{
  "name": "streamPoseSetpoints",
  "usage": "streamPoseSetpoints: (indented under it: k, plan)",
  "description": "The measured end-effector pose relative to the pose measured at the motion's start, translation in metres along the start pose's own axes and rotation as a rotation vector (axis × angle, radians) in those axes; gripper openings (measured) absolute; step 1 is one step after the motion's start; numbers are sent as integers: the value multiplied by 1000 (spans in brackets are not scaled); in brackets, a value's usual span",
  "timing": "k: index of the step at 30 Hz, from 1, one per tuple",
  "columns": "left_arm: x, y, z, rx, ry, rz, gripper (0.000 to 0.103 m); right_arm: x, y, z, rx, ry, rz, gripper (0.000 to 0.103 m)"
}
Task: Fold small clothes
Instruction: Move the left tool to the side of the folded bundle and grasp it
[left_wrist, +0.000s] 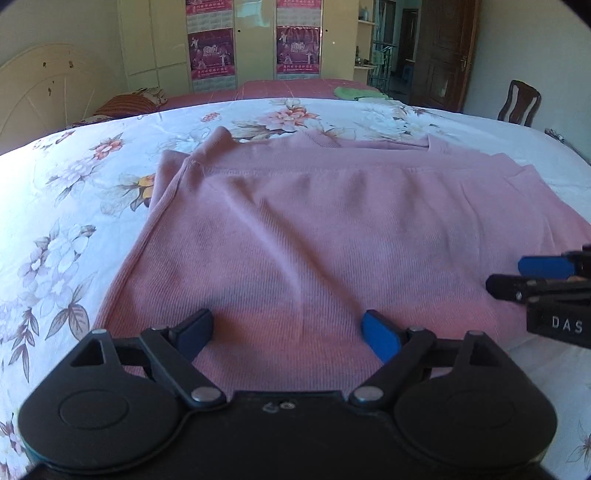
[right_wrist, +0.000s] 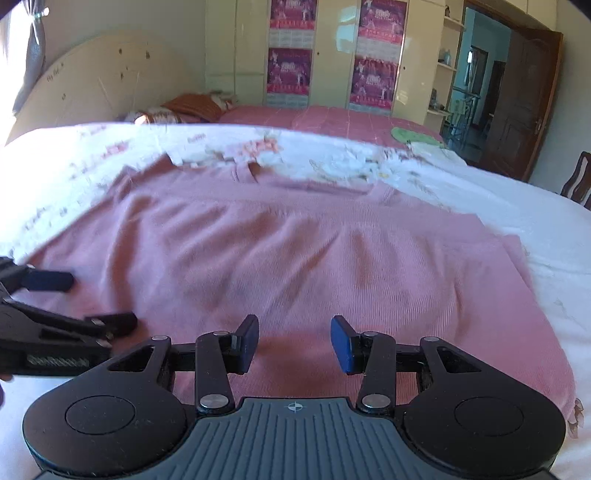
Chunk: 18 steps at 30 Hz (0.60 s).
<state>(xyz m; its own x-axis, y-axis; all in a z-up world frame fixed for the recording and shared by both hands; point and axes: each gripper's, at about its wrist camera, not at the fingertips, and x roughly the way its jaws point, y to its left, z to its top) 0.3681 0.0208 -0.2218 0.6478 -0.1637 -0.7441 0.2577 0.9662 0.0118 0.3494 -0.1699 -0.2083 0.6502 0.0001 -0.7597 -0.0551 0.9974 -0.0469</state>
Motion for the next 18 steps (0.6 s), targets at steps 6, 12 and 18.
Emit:
streamPoseSetpoints:
  k: [6,12,18]
  plan:
    - [-15,8,6,-60,-5,-7,85,-14,-7,4,43,-47,31,43]
    - [-11,7,30,-76,-33,16,85,-9,0,35,80,-102,69,43]
    - [13,12,31,-110,19,56,88,24,10,44,46,-56,30,43]
